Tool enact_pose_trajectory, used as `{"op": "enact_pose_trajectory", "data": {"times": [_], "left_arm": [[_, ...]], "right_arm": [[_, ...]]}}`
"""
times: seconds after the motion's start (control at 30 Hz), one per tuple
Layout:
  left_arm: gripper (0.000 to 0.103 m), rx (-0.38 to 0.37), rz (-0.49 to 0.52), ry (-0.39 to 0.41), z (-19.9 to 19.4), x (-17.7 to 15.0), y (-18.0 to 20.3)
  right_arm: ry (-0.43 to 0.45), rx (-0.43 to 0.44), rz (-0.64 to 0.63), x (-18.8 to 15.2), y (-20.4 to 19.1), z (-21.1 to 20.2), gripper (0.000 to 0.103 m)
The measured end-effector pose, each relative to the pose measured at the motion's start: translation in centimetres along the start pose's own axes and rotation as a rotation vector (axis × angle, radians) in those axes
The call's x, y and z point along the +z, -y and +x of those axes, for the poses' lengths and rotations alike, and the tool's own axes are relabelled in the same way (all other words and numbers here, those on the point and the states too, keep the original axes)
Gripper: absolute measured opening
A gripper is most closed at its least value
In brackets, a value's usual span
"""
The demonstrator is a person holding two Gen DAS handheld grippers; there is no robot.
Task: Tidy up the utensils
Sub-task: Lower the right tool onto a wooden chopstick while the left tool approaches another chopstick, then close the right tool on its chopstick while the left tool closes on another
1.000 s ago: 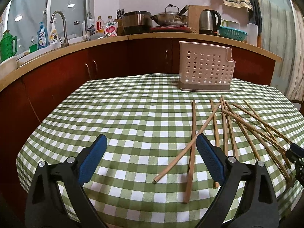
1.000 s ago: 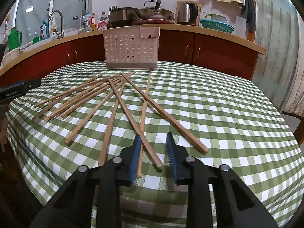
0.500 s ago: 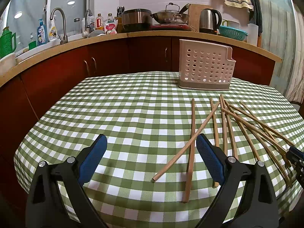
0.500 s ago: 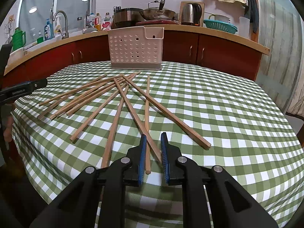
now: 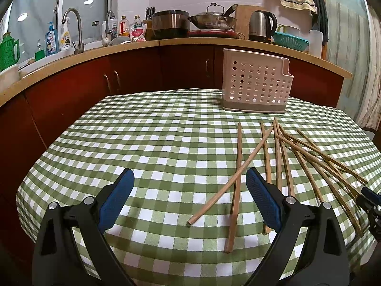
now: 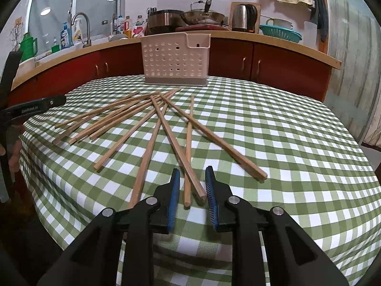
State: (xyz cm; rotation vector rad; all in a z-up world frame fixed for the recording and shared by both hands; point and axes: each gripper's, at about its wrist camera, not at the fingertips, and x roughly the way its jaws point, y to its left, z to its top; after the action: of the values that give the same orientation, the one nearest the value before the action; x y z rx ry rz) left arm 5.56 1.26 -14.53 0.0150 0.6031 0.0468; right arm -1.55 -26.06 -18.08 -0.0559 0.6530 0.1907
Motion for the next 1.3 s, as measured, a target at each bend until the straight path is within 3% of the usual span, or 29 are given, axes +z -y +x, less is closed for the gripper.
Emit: {"op": "enact_pose_trajectory", "data": {"times": [0.1,0.43,0.7,0.93,1.13,1.3], "left_arm": [[0.092,0.0,-0.005,-0.002,0.0,0.0,0.0],[0.092,0.004,-0.005,-0.008,0.2,-0.1,-0.1],[0.092,0.002,0.008,-0.019,0.6,-0.5,-0.1],[0.076,-0.018,0.032,-0.061,2.0,-1.1,-0.3],[0.073,-0.035,0.042,-0.115,3.3,-1.9,-0.5],[0.057,-0.075,0.031,-0.156,3.9,-2.5,-0.7]], "right_arm": [[0.003,-0.014,-0.03,0.0,-0.6,-0.1,0.015],[0.02,0.008,-0.055,0.4,-1.9,-0.1,0.007],[0.022,-0.049,-0.013,0.6,-1.2,0.4,0.007],[0.029,-0.042,-0.018,0.9,-1.4,0.5,0.007],[0.03,-0.032,-0.017,1.1,-1.5,0.7,0.007],[0.034,-0.029,-0.019,1.2,-1.7,0.8,0.007]]}}
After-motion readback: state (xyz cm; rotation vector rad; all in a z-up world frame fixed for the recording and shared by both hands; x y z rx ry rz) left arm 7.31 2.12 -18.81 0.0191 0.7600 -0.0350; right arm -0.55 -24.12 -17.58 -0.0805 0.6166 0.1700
